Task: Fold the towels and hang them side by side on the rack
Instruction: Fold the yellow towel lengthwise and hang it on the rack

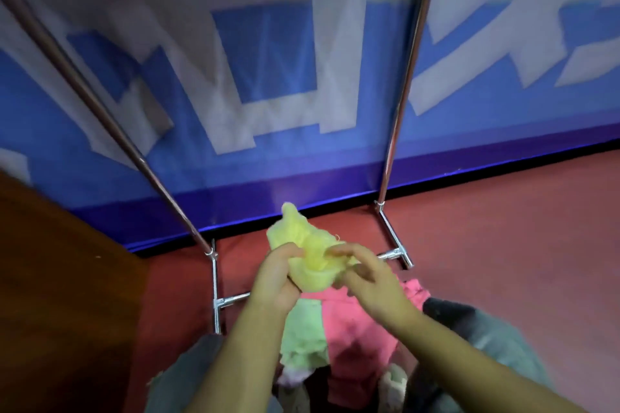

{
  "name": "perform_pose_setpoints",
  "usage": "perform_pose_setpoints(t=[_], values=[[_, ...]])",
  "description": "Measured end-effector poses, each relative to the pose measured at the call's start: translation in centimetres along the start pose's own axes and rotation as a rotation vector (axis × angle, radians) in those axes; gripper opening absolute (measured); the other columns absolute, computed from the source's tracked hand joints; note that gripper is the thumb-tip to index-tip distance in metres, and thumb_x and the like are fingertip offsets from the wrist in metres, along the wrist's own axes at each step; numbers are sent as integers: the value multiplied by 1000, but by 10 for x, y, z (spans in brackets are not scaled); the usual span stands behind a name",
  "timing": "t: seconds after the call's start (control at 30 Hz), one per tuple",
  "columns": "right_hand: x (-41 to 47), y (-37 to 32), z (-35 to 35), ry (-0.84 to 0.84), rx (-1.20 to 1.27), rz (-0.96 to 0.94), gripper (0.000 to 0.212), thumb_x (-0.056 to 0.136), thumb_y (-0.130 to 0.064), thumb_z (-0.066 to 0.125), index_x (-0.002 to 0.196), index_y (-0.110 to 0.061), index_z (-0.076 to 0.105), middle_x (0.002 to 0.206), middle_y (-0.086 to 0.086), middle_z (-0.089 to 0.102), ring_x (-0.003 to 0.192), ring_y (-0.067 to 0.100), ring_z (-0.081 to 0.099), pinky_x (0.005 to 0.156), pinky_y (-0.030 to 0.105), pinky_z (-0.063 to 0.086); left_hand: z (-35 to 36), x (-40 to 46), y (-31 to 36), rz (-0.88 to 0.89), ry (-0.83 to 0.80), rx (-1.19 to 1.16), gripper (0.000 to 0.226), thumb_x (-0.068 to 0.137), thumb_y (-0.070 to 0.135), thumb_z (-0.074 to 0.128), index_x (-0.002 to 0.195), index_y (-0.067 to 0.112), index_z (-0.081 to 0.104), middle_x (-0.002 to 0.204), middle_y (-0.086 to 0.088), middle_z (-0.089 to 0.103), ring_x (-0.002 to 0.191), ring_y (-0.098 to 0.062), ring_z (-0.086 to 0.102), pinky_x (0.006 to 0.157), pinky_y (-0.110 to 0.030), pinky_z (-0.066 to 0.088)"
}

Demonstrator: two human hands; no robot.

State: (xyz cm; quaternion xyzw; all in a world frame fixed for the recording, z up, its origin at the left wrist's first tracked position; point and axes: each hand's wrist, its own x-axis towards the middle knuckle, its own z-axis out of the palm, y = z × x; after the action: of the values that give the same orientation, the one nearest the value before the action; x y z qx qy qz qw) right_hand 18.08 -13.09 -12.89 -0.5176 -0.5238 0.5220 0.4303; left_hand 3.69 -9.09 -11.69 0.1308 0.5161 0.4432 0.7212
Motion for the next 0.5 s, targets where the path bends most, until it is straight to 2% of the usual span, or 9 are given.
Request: perform_pose_setpoints(t=[0.07,0.13,0.2,0.27,0.3,0.37,0.43,0.47,0.5], values=[[-1,-24,-12,156,120,34,29,75,-14,53,102,-18,61,95,-1,64,75,7,58,57,10,43,9,-35,16,119,-66,-5,42,80,-7,34,114,4,56,96,-18,64,86,-32,63,93,-50,44],[5,-47,-20,243,154,67,27,88,-7,50,111,-20,56,111,1,60,88,11,55,65,15,43,18,-72,32,171,-100,31,34,81,-6,34,100,2,60,79,-14,68,71,-27,68,82,-43,50],[12,-70,-23,223,119,112,30,95,-14,46,125,-18,51,123,4,53,104,15,51,81,25,46,26,-103,47,206,-113,55,28,78,-5,35,89,1,60,70,-12,67,65,-26,67,75,-37,51],[16,-89,-23,186,40,135,40,96,-23,48,136,-17,43,137,5,47,117,18,48,100,34,41,33,-129,60,253,-138,56,26,71,-2,37,83,0,60,68,-12,66,65,-27,65,77,-37,50],[16,-98,-22,170,18,139,45,95,-28,50,138,-20,40,141,6,45,116,18,49,102,34,39,37,-140,66,284,-156,54,26,69,-1,37,77,0,62,64,-12,66,62,-27,66,76,-36,50],[14,-115,-20,130,6,157,56,92,-38,54,142,-26,33,141,7,43,113,19,51,98,32,40,43,-164,76,322,-209,52,33,66,0,33,62,1,66,58,-11,66,55,-25,66,70,-33,51],[11,-127,-21,111,-48,195,72,86,-51,57,145,-30,24,142,8,42,121,24,50,100,35,40,51,-189,83,350,-263,41,34,58,3,32,56,0,66,55,-11,65,52,-25,66,60,-29,54],[9,-132,-22,99,-56,222,78,81,-58,58,145,-29,24,137,7,48,119,24,52,101,38,41,53,-199,85,369,-282,21,36,57,5,30,51,1,65,53,-11,64,50,-25,66,55,-28,55],[9,-133,-25,54,-47,260,79,76,-66,58,140,-26,34,122,4,59,108,20,59,97,41,43,55,-207,87,393,-290,-15,37,56,6,30,46,2,65,52,-11,63,48,-25,65,51,-27,55]])
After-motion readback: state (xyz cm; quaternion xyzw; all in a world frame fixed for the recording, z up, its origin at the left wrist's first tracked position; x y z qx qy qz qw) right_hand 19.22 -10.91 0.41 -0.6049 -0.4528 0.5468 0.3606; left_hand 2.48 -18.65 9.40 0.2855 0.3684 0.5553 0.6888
